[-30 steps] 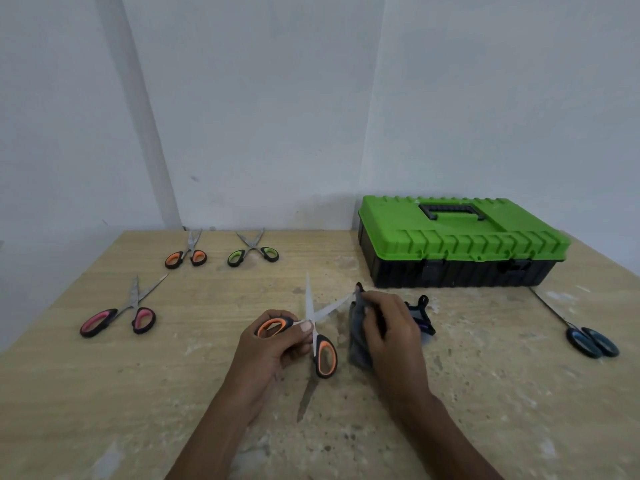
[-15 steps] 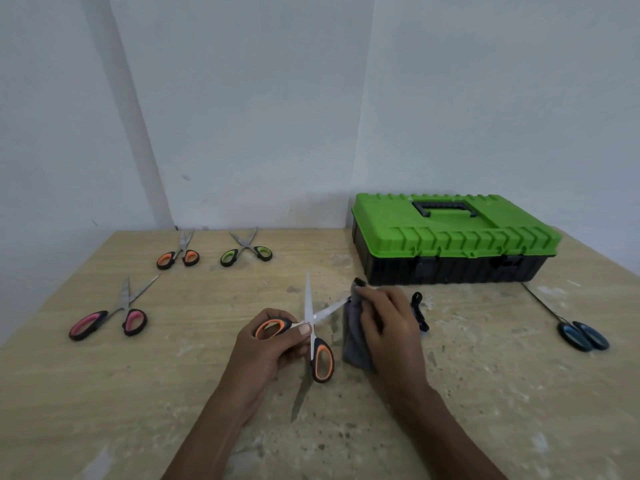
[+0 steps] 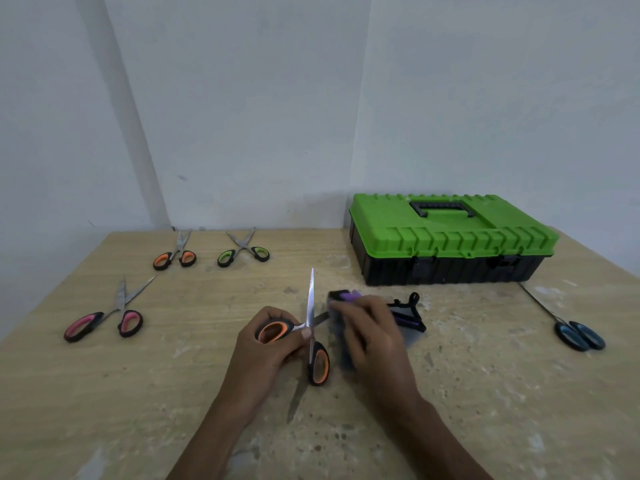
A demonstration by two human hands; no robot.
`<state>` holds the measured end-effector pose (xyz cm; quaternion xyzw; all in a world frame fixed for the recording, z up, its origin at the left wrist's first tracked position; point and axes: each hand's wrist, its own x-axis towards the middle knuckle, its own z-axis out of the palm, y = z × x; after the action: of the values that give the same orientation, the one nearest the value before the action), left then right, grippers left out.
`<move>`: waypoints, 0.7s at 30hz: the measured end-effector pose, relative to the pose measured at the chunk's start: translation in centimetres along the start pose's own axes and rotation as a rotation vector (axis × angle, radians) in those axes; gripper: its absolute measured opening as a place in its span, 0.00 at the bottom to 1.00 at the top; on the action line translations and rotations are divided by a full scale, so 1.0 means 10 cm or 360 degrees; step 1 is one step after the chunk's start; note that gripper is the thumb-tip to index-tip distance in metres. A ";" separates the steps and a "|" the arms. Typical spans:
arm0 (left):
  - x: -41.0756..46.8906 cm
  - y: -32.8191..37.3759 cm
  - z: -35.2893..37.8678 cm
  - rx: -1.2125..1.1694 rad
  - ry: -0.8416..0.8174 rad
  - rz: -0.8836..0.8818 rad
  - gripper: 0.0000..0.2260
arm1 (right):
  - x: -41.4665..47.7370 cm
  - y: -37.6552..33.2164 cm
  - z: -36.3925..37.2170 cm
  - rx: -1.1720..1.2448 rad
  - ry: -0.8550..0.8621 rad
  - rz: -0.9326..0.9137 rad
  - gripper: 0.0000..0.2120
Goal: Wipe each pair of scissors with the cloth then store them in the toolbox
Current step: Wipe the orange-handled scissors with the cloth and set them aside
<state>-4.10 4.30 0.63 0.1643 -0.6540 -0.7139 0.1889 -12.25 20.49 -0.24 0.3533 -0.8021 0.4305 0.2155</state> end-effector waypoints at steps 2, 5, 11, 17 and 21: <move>-0.01 0.01 -0.01 0.0196 0.0029 0.0099 0.08 | -0.03 -0.02 0.11 -0.0060 -0.0210 -0.0054 0.15; -0.02 0.02 -0.04 0.0182 0.0065 0.0104 0.08 | 0.06 0.08 0.15 -0.0031 -0.0129 0.0122 0.16; -0.02 0.04 -0.02 0.0136 0.0298 0.0219 0.08 | 0.07 0.16 -0.05 0.0106 0.0192 0.0246 0.15; -0.04 -0.02 -0.05 0.0611 0.0432 0.0679 0.06 | 0.05 0.04 -0.01 0.0200 0.0103 0.0183 0.14; -0.04 -0.02 -0.06 0.1121 0.0474 0.1143 0.09 | 0.04 0.02 -0.01 0.0209 0.0063 0.0134 0.14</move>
<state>-3.46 4.00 0.35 0.0831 -0.8356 -0.3098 0.4460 -12.62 20.48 -0.06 0.3241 -0.7818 0.4978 0.1895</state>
